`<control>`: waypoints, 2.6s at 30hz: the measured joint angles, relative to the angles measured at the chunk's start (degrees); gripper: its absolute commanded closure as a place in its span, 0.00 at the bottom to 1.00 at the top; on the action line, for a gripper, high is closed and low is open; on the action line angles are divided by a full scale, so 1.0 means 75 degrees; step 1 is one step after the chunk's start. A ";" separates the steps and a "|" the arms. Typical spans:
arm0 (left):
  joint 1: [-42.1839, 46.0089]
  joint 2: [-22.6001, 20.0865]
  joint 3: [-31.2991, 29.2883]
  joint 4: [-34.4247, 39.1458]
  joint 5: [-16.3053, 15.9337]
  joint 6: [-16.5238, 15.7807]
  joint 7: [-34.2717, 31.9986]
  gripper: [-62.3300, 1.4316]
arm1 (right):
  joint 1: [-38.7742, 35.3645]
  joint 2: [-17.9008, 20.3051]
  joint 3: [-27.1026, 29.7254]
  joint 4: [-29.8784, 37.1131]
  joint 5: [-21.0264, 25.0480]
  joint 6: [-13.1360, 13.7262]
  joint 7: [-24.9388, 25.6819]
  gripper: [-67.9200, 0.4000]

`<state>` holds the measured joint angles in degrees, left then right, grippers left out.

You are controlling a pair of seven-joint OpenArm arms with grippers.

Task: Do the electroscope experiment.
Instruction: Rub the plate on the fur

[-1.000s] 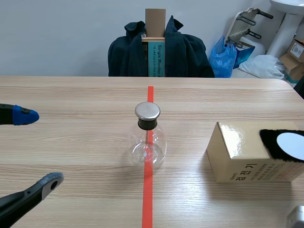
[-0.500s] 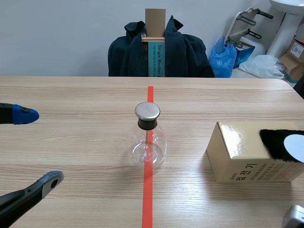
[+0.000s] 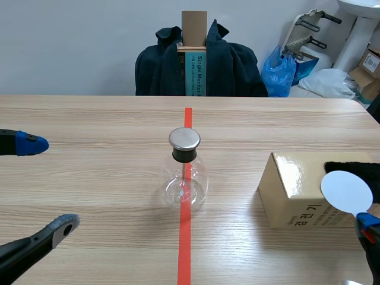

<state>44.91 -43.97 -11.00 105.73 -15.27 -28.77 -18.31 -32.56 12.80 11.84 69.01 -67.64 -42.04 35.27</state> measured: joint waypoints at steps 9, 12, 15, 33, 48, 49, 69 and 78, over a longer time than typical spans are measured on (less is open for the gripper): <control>0.0000 0.0000 0.0000 0.0000 0.0000 0.0000 0.0000 0.00 | 0.0000 -0.0047 0.0184 0.0000 -0.0015 0.0000 0.0219 0.98; 0.0000 -0.0003 0.0000 0.0000 0.0000 0.0000 0.0000 0.00 | 0.0000 -0.0143 0.0012 0.0012 -0.0006 -0.0012 -0.0781 0.98; 0.0000 0.0000 0.0000 0.0000 0.0000 0.0000 0.0000 0.00 | 0.0000 -0.0090 0.0149 0.0015 0.0105 0.0006 -0.1434 0.98; 0.0000 0.0000 0.0000 0.0000 0.0000 0.0000 -0.0003 0.00 | 0.0087 -0.0201 0.0157 0.0020 -0.0090 0.0006 -0.1381 0.98; 0.0000 0.0000 0.0000 0.0000 0.0000 0.0000 0.0003 0.00 | 0.0146 -0.0111 0.0411 0.0020 -0.0152 0.0064 -0.1049 0.98; 0.0000 0.0000 0.0000 0.0000 0.0000 0.0000 0.0003 0.00 | 0.0149 -0.0117 0.0393 0.0020 -0.0175 0.0064 -0.0734 0.98; 0.0000 0.0000 0.0000 0.0000 0.0000 0.0000 0.0026 0.00 | 0.0149 -0.0117 0.0216 0.0020 -0.0187 0.0058 -0.0525 0.98; 0.0000 0.0000 0.0000 -0.0009 -0.0003 0.0000 0.0554 0.19 | 0.0146 0.0361 0.0790 0.0201 0.0242 0.0067 -0.0542 0.98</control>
<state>44.91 -43.97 -11.00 105.67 -15.29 -28.77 -14.15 -31.46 15.51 17.76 70.52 -65.82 -41.54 31.20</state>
